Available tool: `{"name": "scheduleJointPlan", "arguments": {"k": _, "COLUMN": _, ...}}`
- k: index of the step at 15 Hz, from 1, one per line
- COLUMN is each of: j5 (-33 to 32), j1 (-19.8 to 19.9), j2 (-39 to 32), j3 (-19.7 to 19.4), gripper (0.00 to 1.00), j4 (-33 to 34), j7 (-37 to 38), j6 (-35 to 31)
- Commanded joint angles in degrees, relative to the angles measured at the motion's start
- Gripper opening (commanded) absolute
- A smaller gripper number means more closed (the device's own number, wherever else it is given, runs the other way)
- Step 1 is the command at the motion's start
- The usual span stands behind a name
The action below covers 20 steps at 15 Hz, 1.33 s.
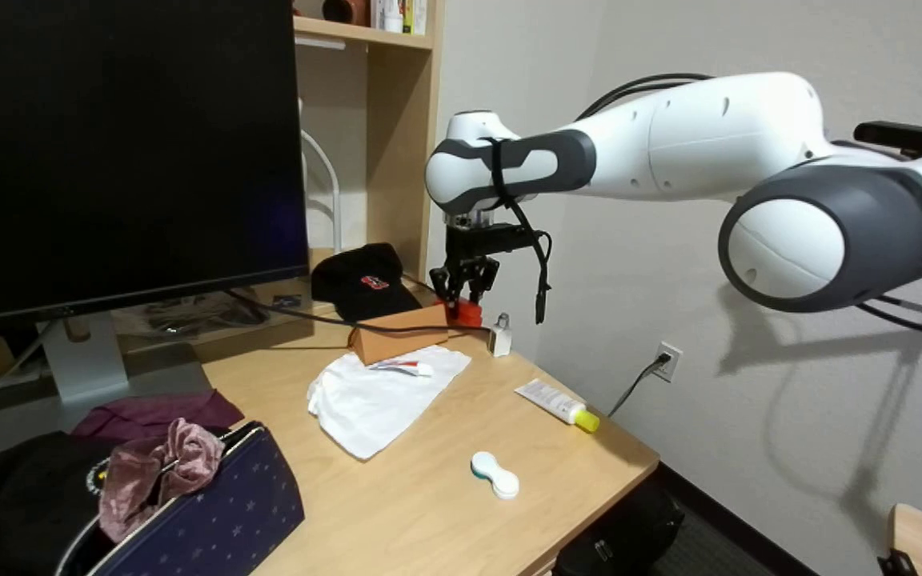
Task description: Pick the orange objects and put them on the edge of the desk
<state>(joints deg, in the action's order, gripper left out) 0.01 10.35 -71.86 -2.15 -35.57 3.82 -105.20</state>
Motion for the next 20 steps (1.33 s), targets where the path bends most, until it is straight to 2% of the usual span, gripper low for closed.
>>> {"name": "scheduleJointPlan", "arguments": {"k": 1, "j5": 0.8, "j1": 0.2, "j2": -2.3, "j3": 1.0, "gripper": 0.19, "j4": 4.4, "j7": 0.0, "j6": 0.2}}
{"name": "scheduleJointPlan", "arguments": {"k": 7, "j5": 0.5, "j1": -0.1, "j2": -3.8, "j3": 0.6, "gripper": 0.19, "j4": 5.2, "j7": 2.8, "j6": -3.9}}
{"name": "scheduleJointPlan", "arguments": {"k": 16, "j5": -0.4, "j1": -0.5, "j2": -4.4, "j3": -0.2, "gripper": 0.19, "j4": 5.2, "j7": 2.8, "j6": -2.7}}
{"name": "scheduleJointPlan", "arguments": {"k": 20, "j5": -2.2, "j1": -1.3, "j2": -4.1, "j3": -2.1, "gripper": 0.19, "j4": 4.5, "j7": 2.4, "j6": -2.5}}
